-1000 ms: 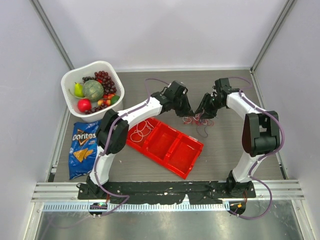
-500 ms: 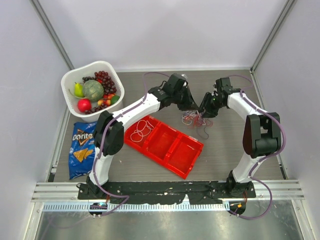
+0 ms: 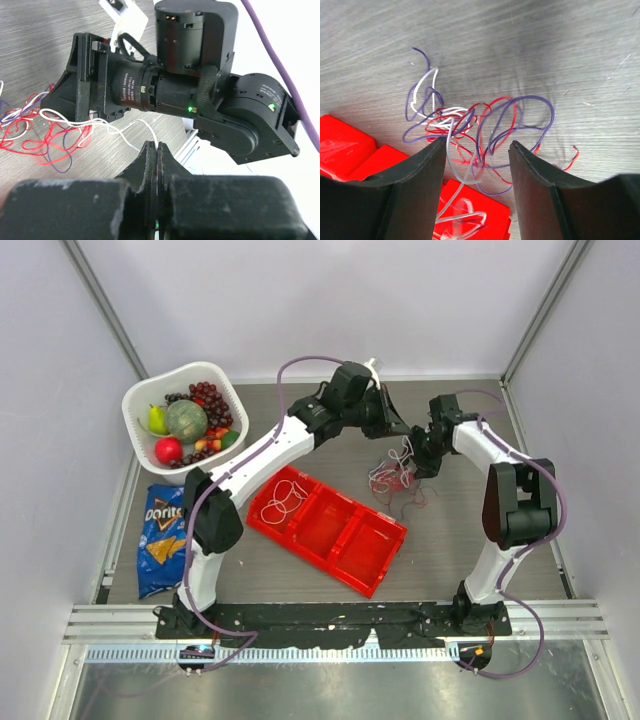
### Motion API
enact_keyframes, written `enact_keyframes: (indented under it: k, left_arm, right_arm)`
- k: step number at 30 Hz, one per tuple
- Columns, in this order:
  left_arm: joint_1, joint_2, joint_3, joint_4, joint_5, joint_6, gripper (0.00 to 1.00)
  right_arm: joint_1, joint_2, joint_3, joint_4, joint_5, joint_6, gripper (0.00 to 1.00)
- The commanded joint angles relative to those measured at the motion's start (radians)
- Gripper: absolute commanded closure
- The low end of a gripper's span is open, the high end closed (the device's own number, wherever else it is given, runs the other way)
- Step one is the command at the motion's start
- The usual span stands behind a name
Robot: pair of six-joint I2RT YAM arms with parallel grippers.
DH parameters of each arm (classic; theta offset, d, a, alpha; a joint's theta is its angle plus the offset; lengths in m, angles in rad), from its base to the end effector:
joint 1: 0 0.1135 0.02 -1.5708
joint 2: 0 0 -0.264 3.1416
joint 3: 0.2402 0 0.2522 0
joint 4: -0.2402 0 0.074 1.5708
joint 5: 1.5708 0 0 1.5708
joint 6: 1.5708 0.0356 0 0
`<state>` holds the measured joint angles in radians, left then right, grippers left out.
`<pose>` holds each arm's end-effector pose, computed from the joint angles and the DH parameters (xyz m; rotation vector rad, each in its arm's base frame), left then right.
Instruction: Untangle the cables
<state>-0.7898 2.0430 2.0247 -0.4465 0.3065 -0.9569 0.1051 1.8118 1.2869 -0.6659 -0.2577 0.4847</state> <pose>0.3321 -0.3503 0.3557 0.0267 2.3194 -1.3215 0.3623 0.0473 0.1983 0.4613 2.7724 0.5054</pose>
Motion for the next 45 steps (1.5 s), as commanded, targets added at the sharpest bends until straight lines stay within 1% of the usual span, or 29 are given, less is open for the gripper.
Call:
enact_keyframes:
  k: [1,2,3,5,7,11,14,16,20,21,23,25,28,36,40,45]
  left_arm:
    - [-0.002,-0.017,0.100,-0.099,-0.052,0.018,1.00]
    - [0.000,-0.004,0.117,-0.142,-0.072,0.020,1.00]
    - [0.001,0.008,0.136,-0.156,-0.072,0.021,1.00]
    - [0.004,0.028,0.164,-0.184,-0.075,0.021,1.00]
    - [0.008,0.036,0.178,-0.179,-0.072,0.017,1.00]
    - [0.008,0.048,0.193,-0.150,-0.040,0.006,1.00]
    - [0.008,0.045,0.197,-0.129,-0.014,0.006,1.00]
    - [0.008,0.036,0.192,-0.097,0.012,0.013,1.00]
    - [0.004,-0.012,0.175,-0.028,0.034,0.075,1.00]
    - [0.004,-0.029,0.164,-0.012,0.034,0.089,1.00]
    - [0.006,-0.059,0.146,0.017,0.039,0.113,1.00]
    - [0.006,-0.079,0.138,0.035,0.048,0.125,1.00]
    - [0.006,-0.096,0.150,0.055,0.078,0.129,1.00]
    - [-0.002,-0.113,0.238,0.091,0.140,0.141,1.00]
    - [-0.003,-0.127,0.281,0.094,0.138,0.141,1.00]
    - [-0.002,-0.164,0.325,0.028,0.086,0.190,1.00]
  right_arm:
    - [-0.034,-0.080,0.097,-0.067,0.043,-0.006,0.39]
    - [-0.054,-0.110,0.085,-0.061,0.019,0.021,0.37]
    - [-0.091,-0.124,0.078,-0.058,-0.033,0.032,0.37]
    - [-0.152,-0.147,0.068,-0.066,-0.055,0.058,0.37]
    - [-0.159,-0.175,0.071,-0.078,-0.066,0.052,0.37]
    - [-0.147,-0.244,0.029,-0.029,-0.152,0.078,0.37]
    - [-0.143,-0.267,-0.029,0.024,-0.184,0.071,0.37]
    - [-0.136,-0.258,-0.061,0.067,-0.242,0.077,0.37]
    - [-0.105,-0.214,-0.087,0.167,-0.336,0.121,0.38]
    - [-0.072,-0.185,-0.080,0.183,-0.342,0.143,0.39]
    - [-0.055,-0.142,-0.072,0.202,-0.365,0.167,0.42]
    - [-0.042,-0.109,-0.066,0.206,-0.365,0.181,0.46]
    - [-0.035,-0.083,-0.077,0.210,-0.342,0.193,0.50]
    - [-0.036,-0.039,-0.135,0.261,-0.328,0.227,0.53]
    - [-0.039,-0.017,-0.133,0.249,-0.304,0.218,0.53]
    - [-0.054,-0.005,-0.104,0.181,-0.221,0.167,0.53]
